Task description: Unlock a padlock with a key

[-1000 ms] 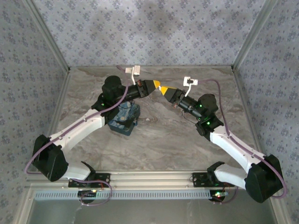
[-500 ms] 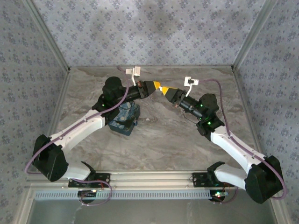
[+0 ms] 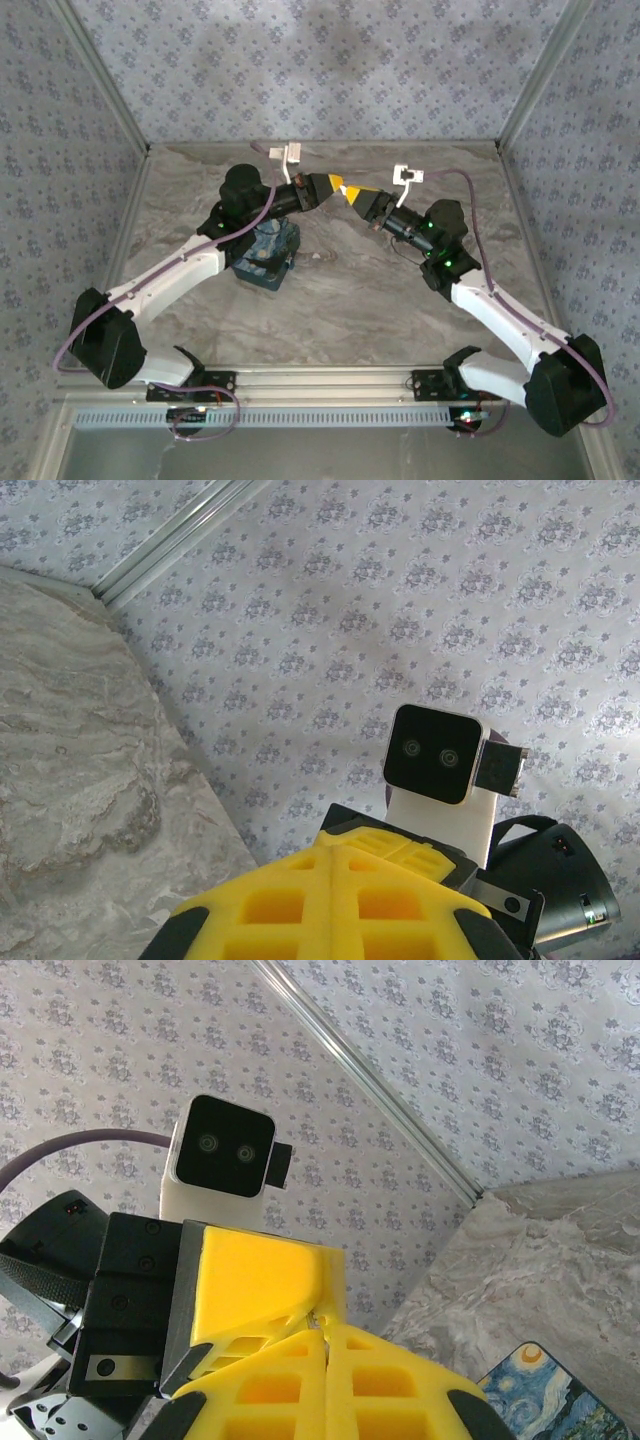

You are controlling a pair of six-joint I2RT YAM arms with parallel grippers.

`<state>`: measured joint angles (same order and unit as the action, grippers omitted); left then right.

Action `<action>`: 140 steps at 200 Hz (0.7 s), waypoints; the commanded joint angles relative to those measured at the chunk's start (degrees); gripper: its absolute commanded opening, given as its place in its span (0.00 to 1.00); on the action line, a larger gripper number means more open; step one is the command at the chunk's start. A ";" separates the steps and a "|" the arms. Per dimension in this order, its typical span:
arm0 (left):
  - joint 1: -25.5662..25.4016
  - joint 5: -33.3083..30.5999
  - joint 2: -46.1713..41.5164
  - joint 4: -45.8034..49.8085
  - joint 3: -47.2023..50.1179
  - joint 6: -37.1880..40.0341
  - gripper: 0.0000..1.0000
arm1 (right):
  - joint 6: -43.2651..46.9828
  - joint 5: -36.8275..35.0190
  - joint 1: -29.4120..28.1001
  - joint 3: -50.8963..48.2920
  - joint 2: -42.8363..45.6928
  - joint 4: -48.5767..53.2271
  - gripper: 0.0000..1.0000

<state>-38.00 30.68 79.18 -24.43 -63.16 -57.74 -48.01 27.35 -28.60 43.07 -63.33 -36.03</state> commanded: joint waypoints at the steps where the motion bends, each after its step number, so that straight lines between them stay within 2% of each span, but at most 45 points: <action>1: -0.67 1.53 -0.23 -1.00 -2.24 0.47 0.00 | 0.81 0.36 -0.30 1.09 0.37 -0.65 0.00; 11: -0.65 1.56 -0.61 -0.53 -2.08 0.96 0.01 | 1.02 0.33 0.03 1.28 0.65 -0.05 0.00; 14: -0.59 1.46 -0.68 -0.29 -2.06 1.13 0.08 | 1.16 0.47 0.04 1.44 0.66 0.20 0.00; 21: -0.51 0.80 -1.20 0.54 -1.89 1.64 0.32 | 1.50 0.76 0.04 1.73 0.66 0.85 0.00; 43: 0.34 -2.32 -3.99 2.32 0.21 3.46 0.73 | 1.99 0.73 0.32 1.55 1.06 2.19 0.00; 59: 1.37 -4.25 -6.49 4.95 1.92 4.98 0.97 | 2.63 0.38 0.85 1.30 1.69 3.95 0.00; 81: 2.41 -7.22 -10.49 12.03 3.88 9.39 0.98 | 3.86 0.55 2.15 1.63 2.16 6.72 0.00; 110: 3.51 -16.84 -16.80 26.93 7.52 14.71 0.98 | 9.08 -0.76 2.89 3.98 0.75 14.04 0.00; 140: 5.64 -27.34 -24.70 38.52 15.28 13.52 0.95 | 15.25 -3.89 2.55 7.54 -4.78 20.34 0.00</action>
<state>-33.93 14.24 59.20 0.30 -52.97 -46.00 -40.03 26.28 -25.85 46.50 -64.10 -22.87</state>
